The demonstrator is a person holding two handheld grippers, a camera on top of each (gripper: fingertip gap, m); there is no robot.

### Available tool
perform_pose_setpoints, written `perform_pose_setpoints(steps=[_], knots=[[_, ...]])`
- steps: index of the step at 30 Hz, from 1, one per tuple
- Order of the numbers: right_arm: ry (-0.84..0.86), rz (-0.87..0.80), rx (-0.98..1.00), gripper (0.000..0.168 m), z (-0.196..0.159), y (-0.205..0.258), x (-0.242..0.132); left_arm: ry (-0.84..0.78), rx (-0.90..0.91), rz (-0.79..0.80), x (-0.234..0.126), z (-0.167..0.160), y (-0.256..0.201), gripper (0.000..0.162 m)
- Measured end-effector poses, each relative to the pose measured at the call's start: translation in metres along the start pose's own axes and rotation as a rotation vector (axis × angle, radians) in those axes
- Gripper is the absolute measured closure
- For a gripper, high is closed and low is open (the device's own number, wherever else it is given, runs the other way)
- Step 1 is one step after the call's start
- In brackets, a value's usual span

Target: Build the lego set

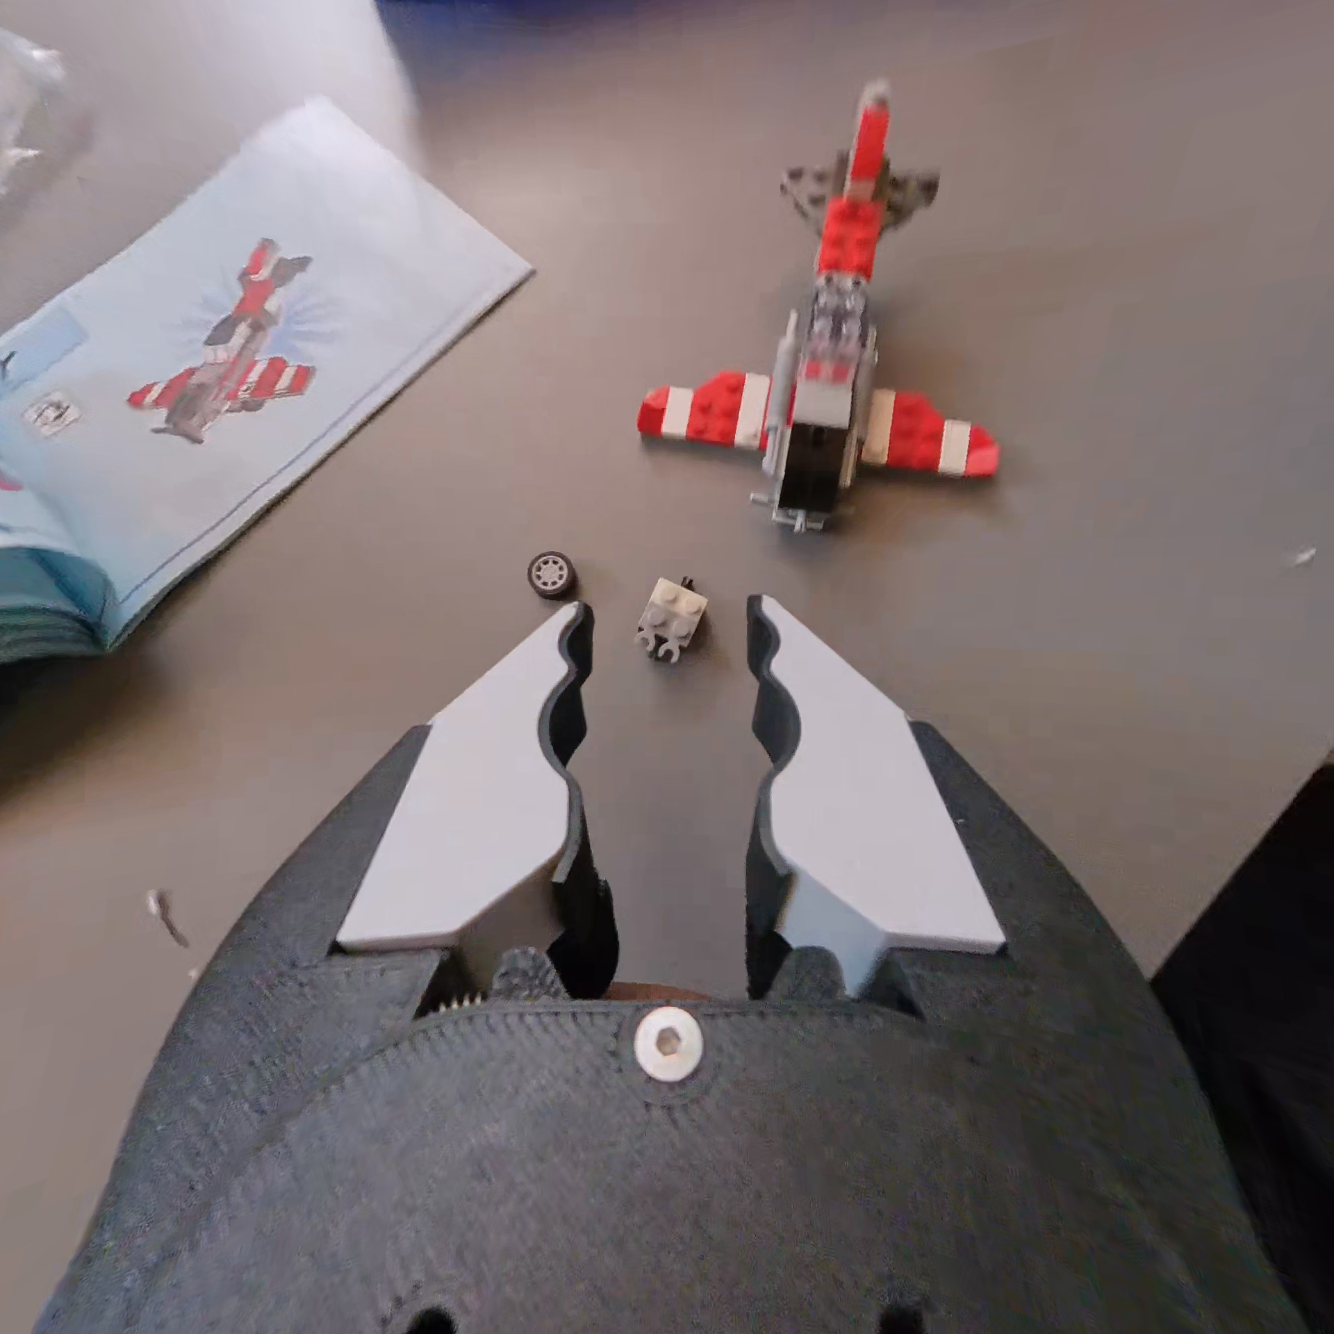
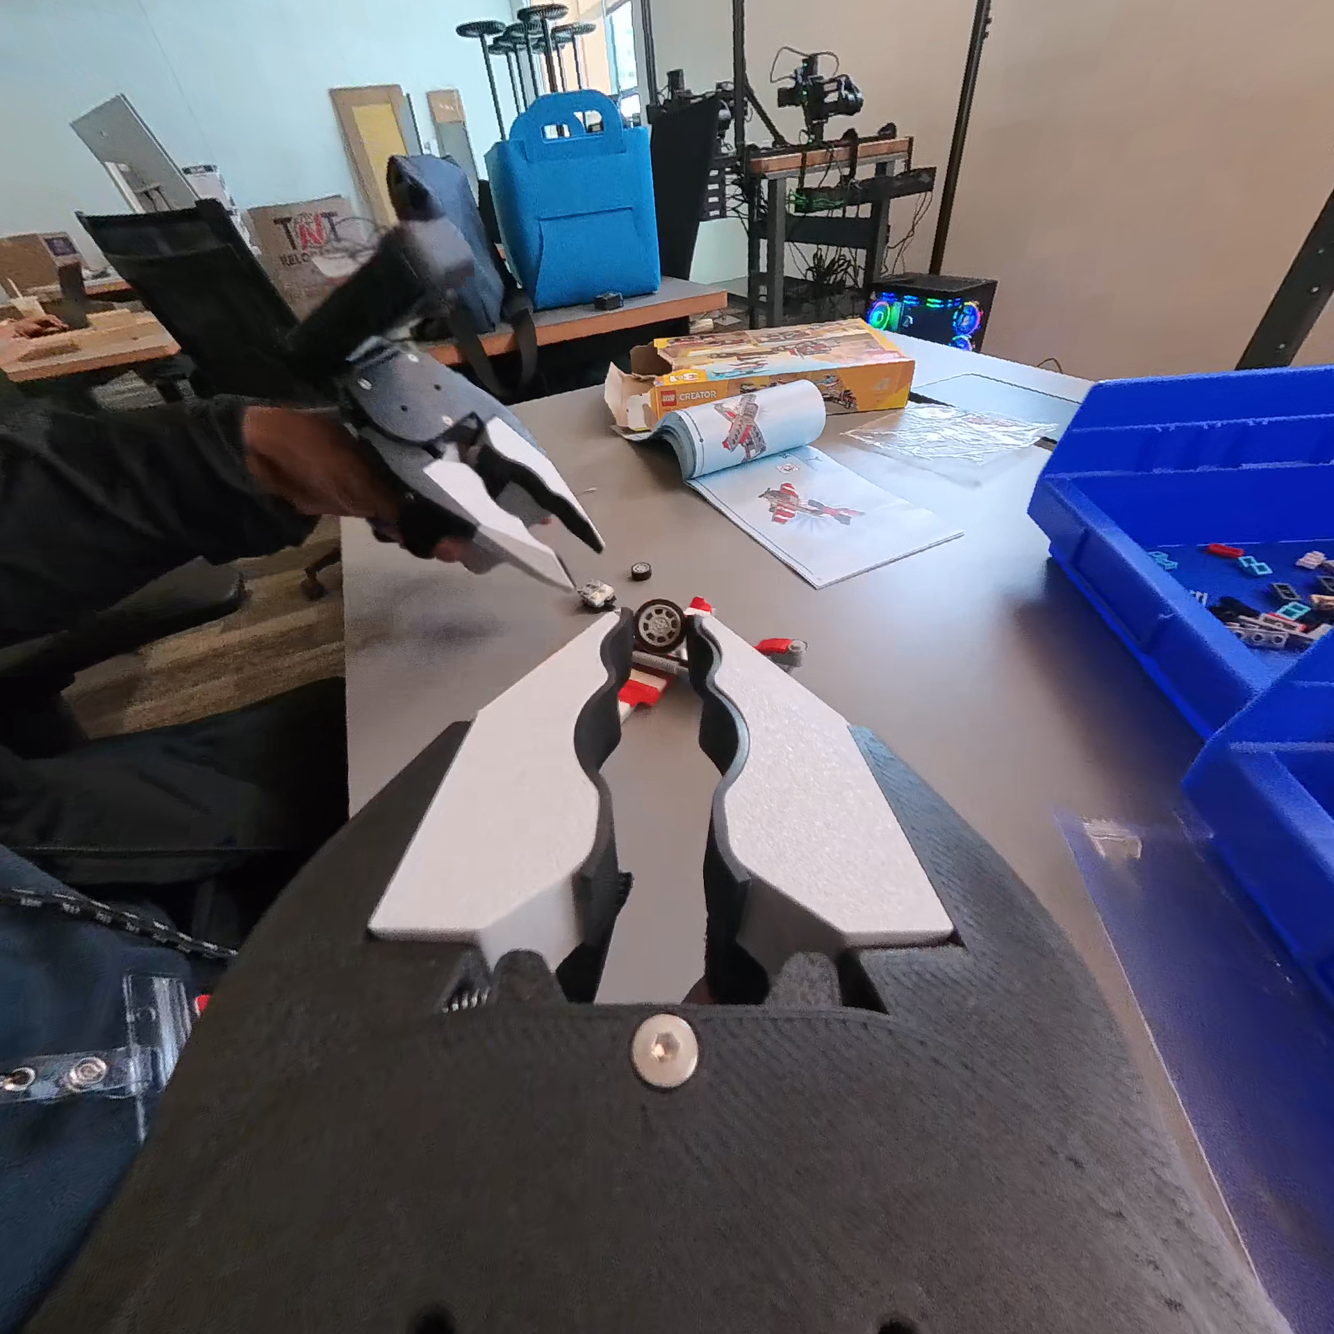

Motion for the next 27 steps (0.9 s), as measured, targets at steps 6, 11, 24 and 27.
perform_pose_setpoints(steps=[6,11,24,27], knots=[[-0.019,0.030,0.034,0.154,0.000,0.001,0.004,0.057,0.171,-0.036,0.019,-0.012,-0.004,0.125],[-0.034,0.056,0.066,0.154,-0.002,0.002,0.005,0.042,0.205,-0.058,0.021,-0.010,-0.008,0.145],[-0.589,0.523,0.659,0.154,0.034,0.005,-0.012,-0.383,-0.211,-0.547,-0.059,0.141,-0.126,0.145],[-0.695,0.628,0.777,0.154,0.037,0.005,-0.017,-0.358,-0.267,-0.597,-0.058,0.157,-0.138,0.145]])
Point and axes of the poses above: each gripper's, where its closed fingertips meet, x out along the fingers, z out of its top, y = z × x across the jaws, the point moved 2 cm from there along -x, back along the fingers, and after that the axes turned 12 degrees about z, right-handed, at the moved point
